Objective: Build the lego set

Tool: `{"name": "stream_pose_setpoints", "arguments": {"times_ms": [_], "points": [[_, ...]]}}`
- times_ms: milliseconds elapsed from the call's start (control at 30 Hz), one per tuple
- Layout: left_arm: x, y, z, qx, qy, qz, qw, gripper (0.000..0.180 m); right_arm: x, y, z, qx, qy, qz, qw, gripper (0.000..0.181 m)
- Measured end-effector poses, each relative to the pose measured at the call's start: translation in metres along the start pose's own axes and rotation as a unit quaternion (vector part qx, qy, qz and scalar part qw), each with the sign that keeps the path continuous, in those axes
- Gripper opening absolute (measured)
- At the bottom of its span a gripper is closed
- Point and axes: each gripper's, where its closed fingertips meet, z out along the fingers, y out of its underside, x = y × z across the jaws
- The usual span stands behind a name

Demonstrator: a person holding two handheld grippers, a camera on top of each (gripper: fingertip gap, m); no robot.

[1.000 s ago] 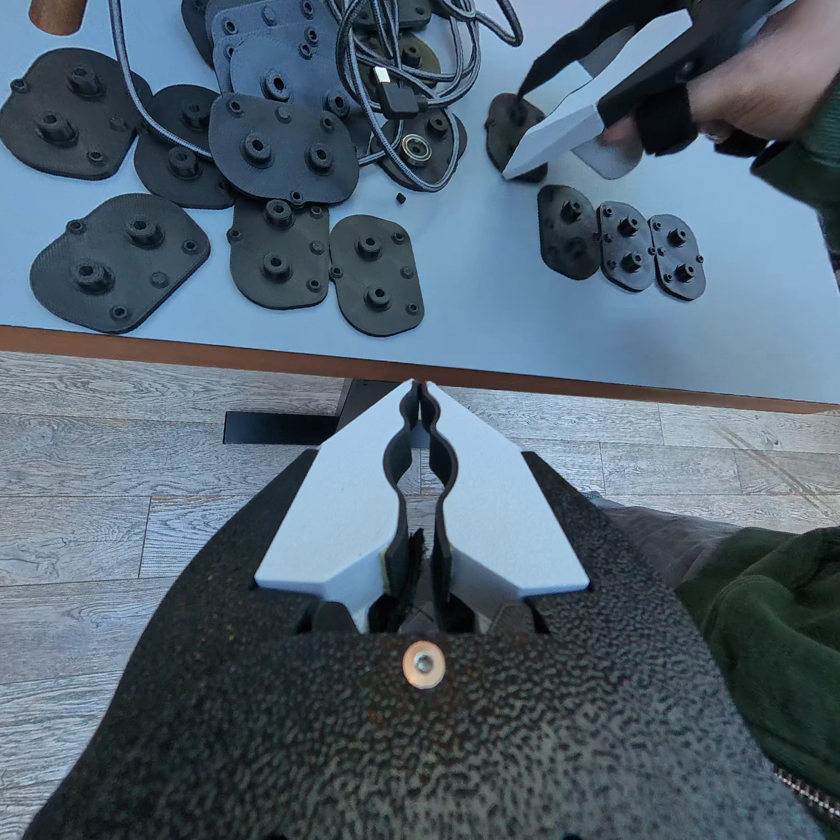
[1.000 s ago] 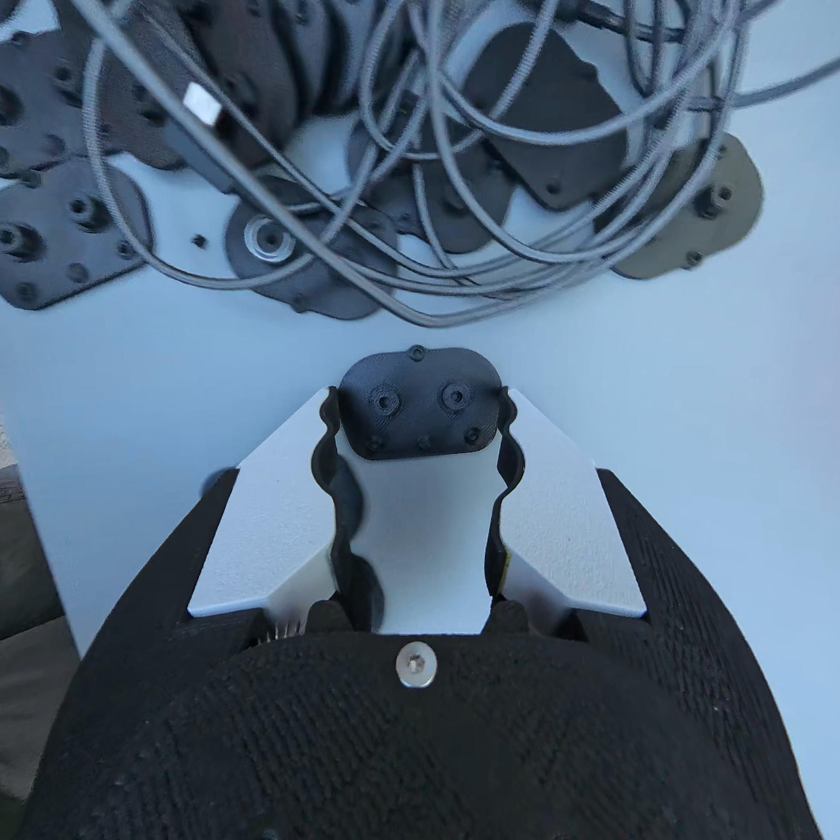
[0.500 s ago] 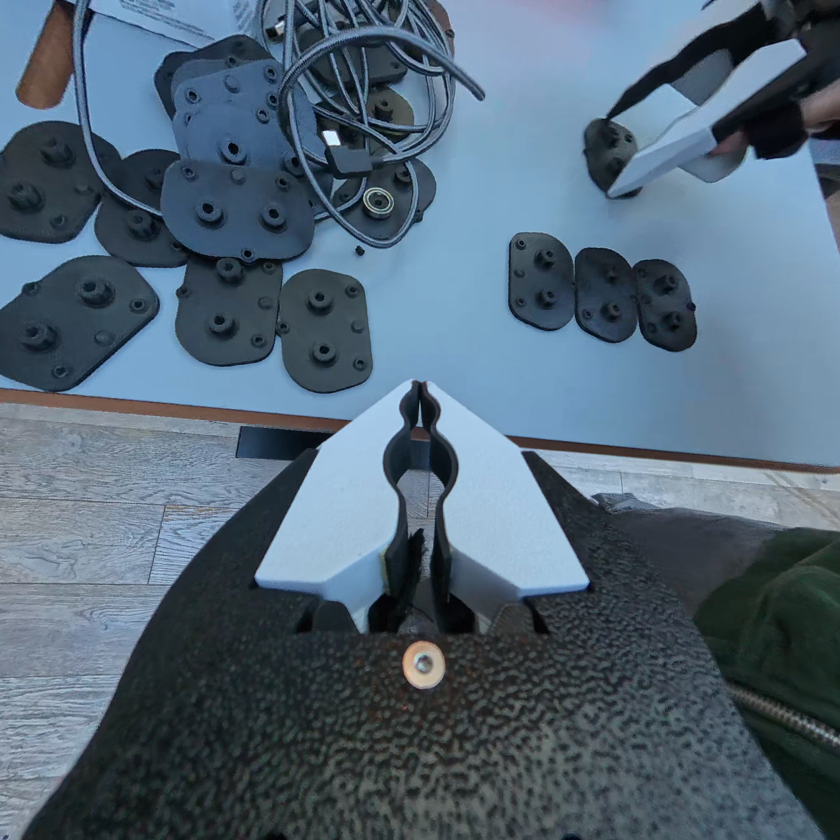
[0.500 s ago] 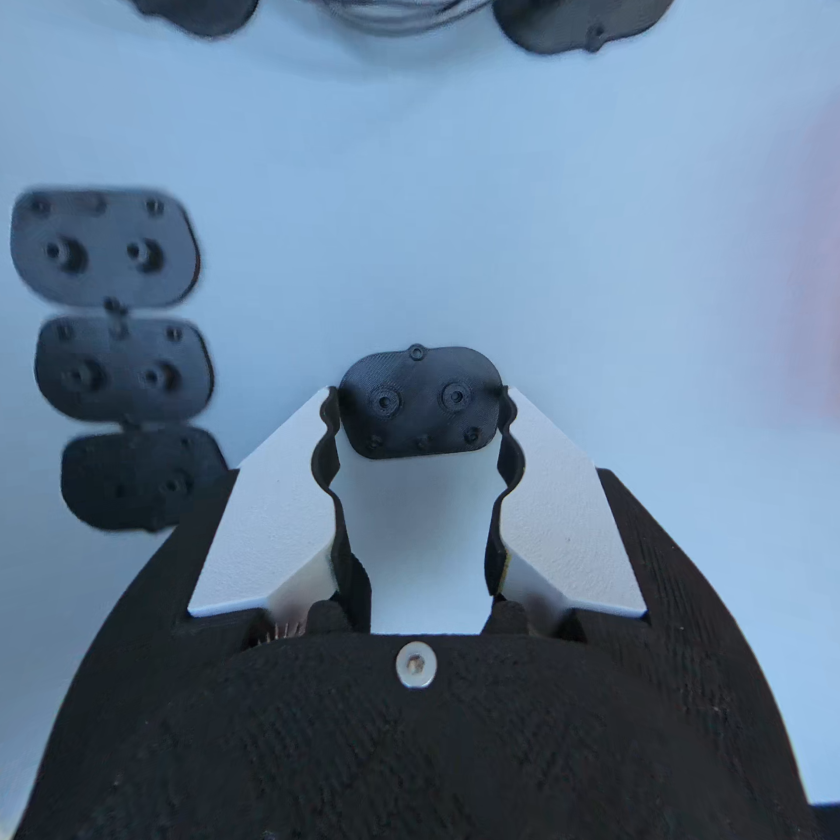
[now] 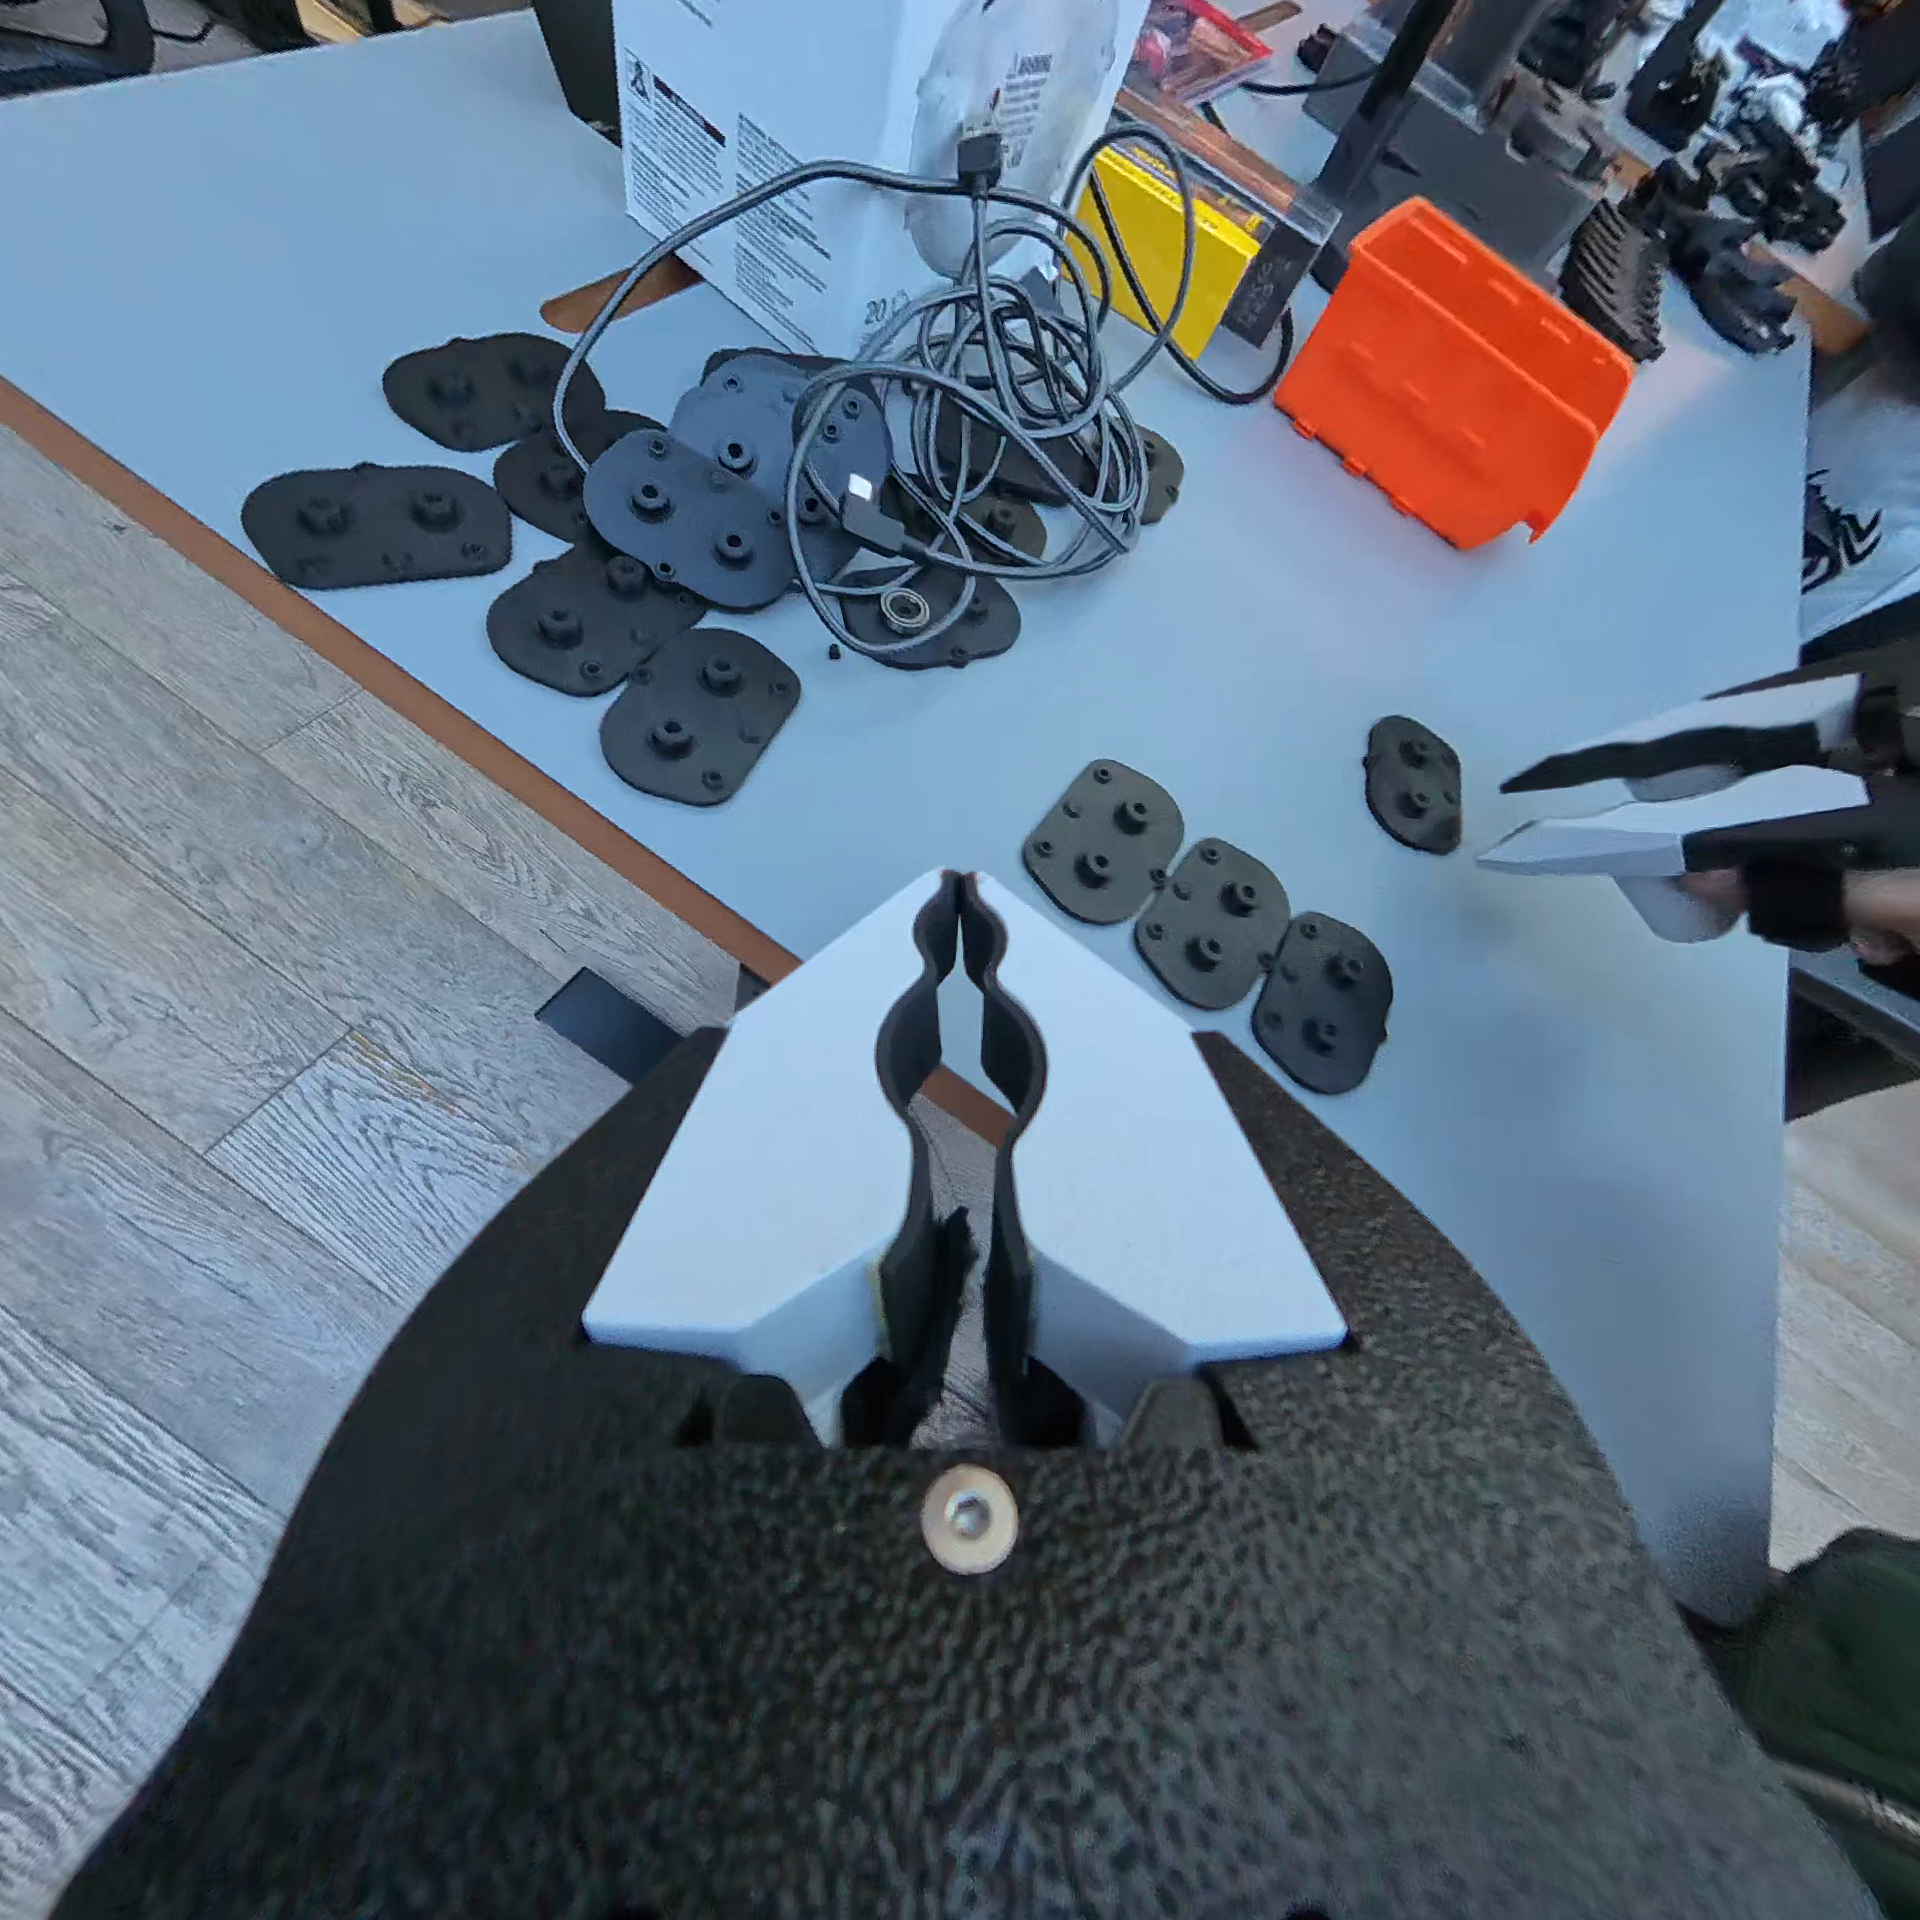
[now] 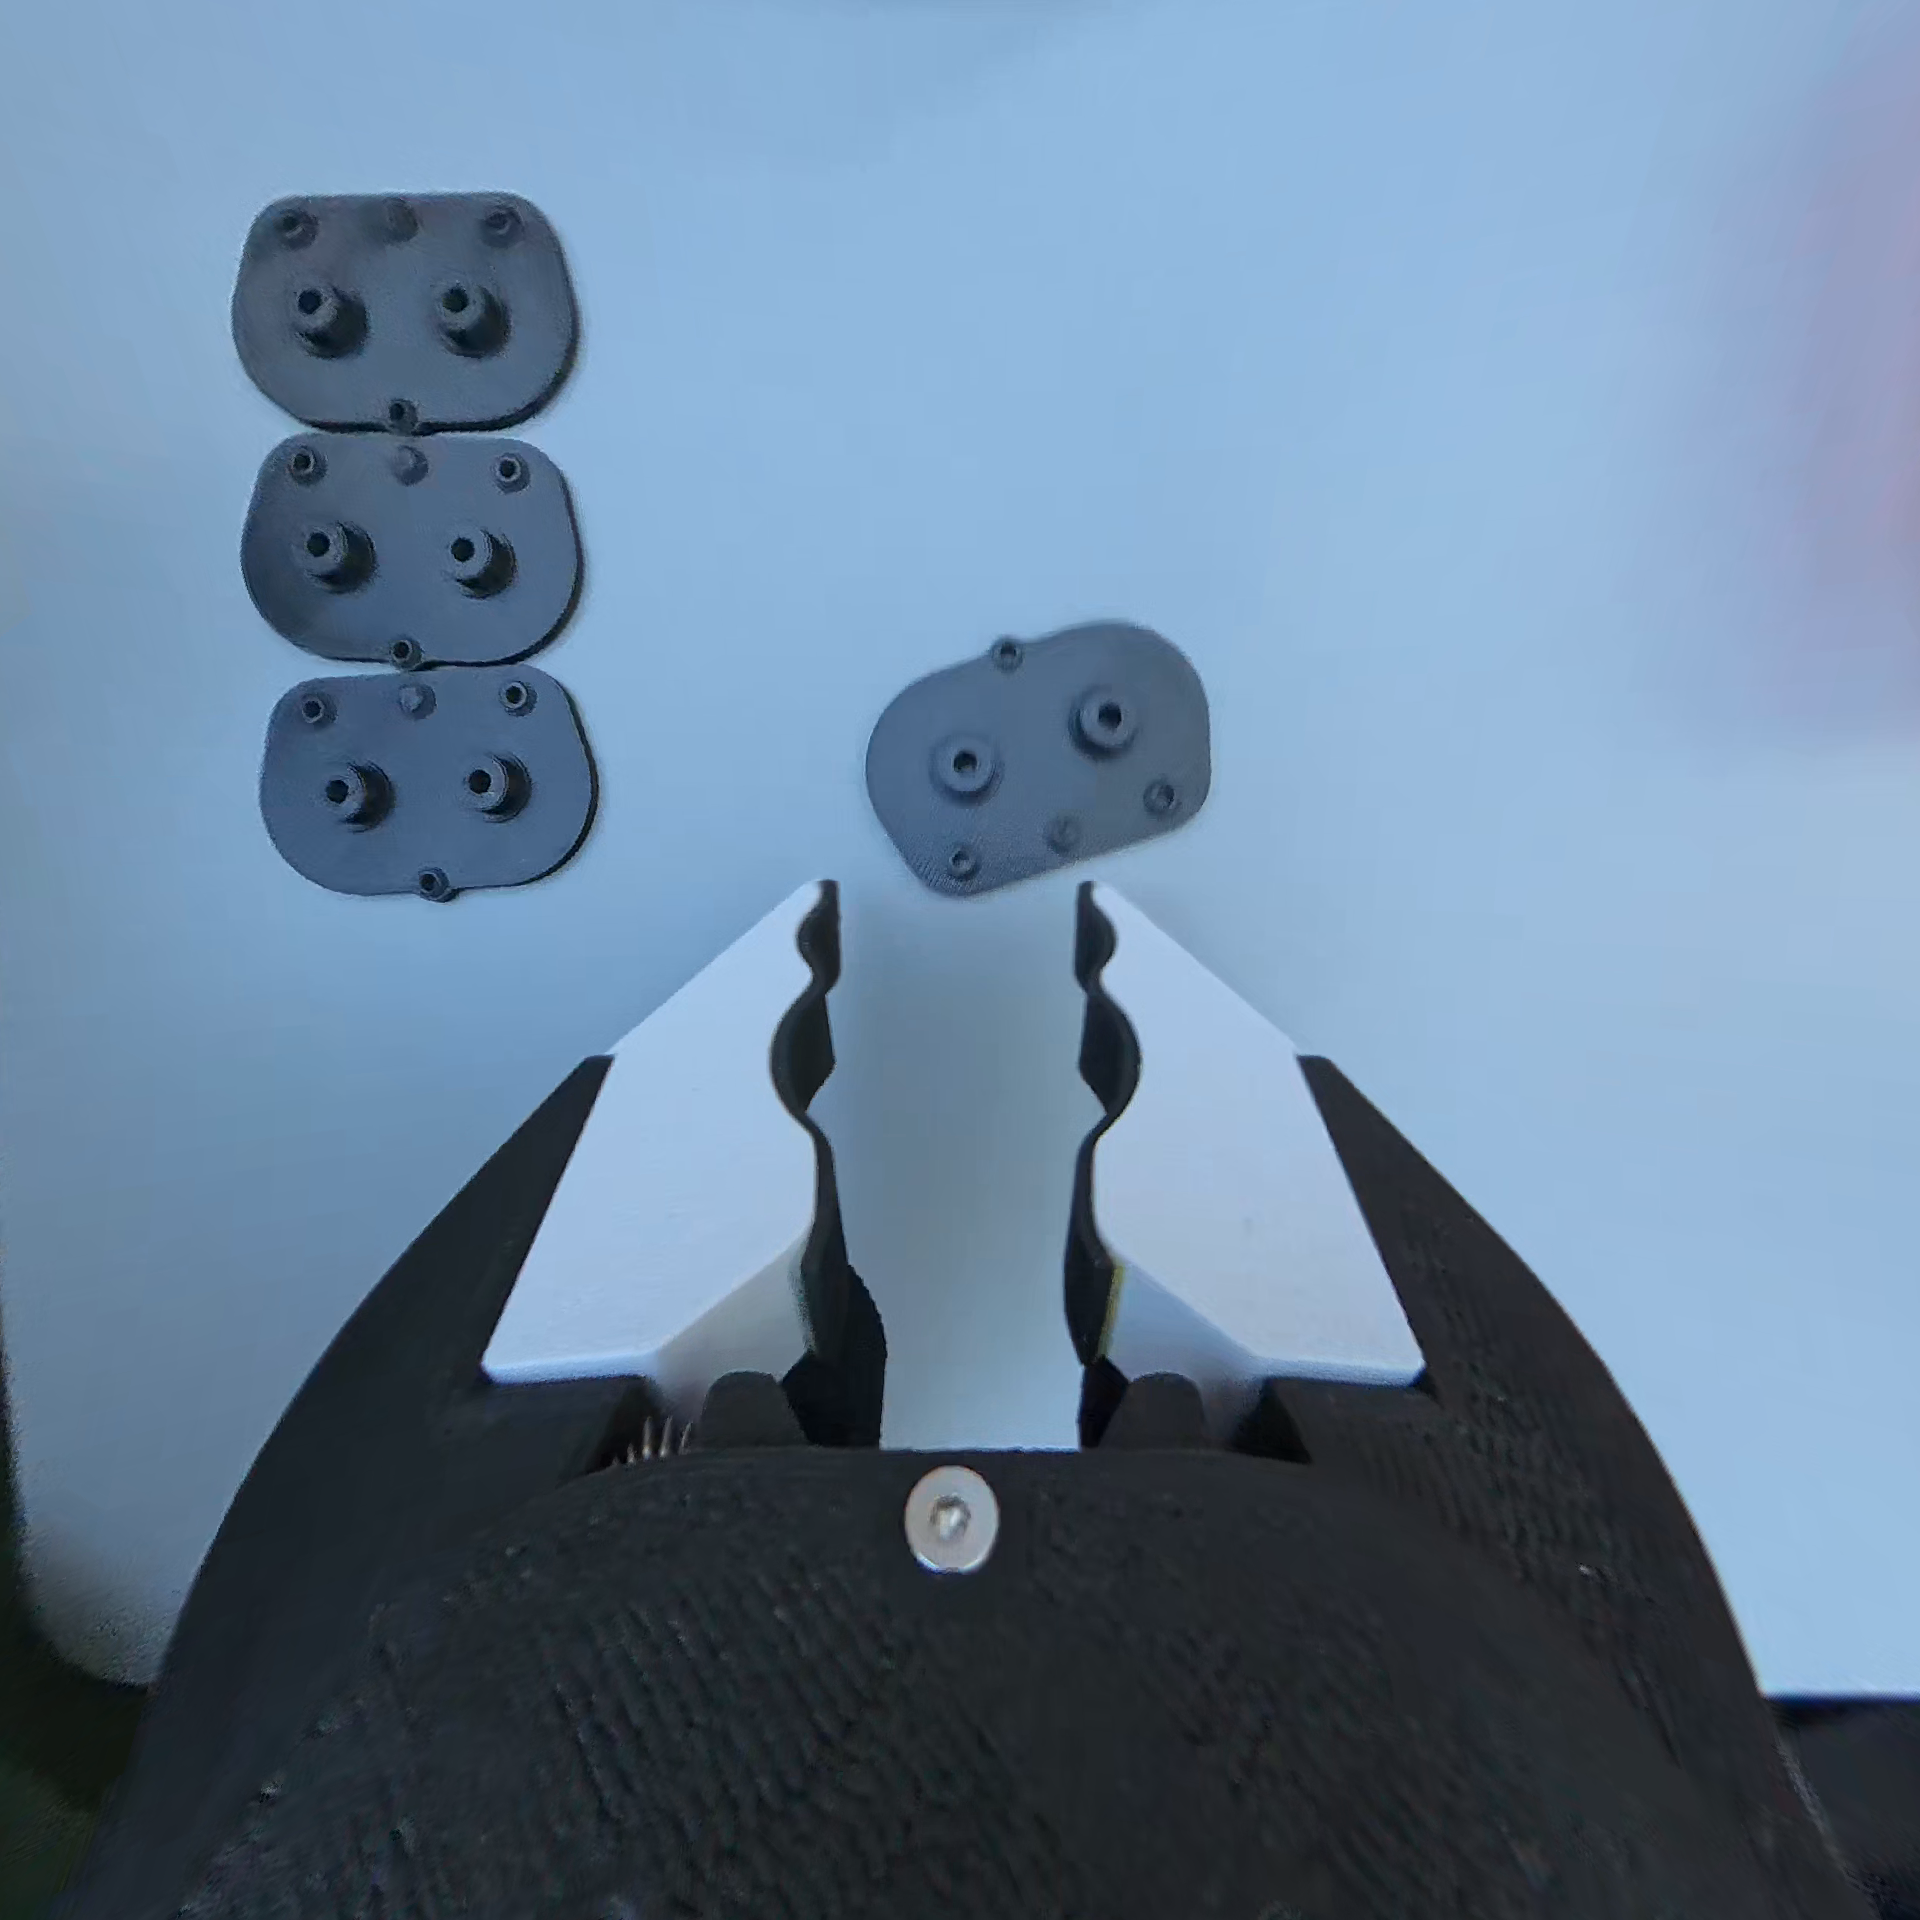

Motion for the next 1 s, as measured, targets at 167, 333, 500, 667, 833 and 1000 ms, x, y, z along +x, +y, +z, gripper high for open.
{"name": "stream_pose_setpoints", "arguments": {"times_ms": [167, 333, 500, 667, 833, 1000], "points": [[0.018, 0.017, -0.022, -0.012, 0.014, 0.005, 1.000, 0.000, 0.005, 0.015, 0.004, -0.018, -0.007, 0.079, 0.997, 0.018], [0.028, 0.026, -0.031, -0.012, 0.023, -0.001, 1.000, 0.000, 0.016, 0.015, 0.008, -0.039, 0.015, 0.069, 0.997, 0.004], [0.034, 0.029, -0.038, -0.014, 0.018, 0.002, 1.000, 0.000, 0.026, 0.007, 0.013, -0.045, 0.022, 0.055, 0.997, 0.000], [0.039, 0.031, -0.044, -0.008, -0.007, 0.000, 1.000, 0.000, 0.035, -0.007, 0.021, -0.043, 0.002, 0.034, 0.998, 0.000], [0.048, 0.032, -0.042, 0.011, -0.047, -0.024, 0.999, 0.000, 0.035, -0.031, 0.036, -0.035, -0.039, -0.027, 0.998, 0.000], [0.072, 0.038, -0.032, 0.027, -0.080, -0.038, 0.996, 0.000, 0.029, -0.051, 0.026, 0.055, -0.048, -0.026, 0.997, 0.047]]}}
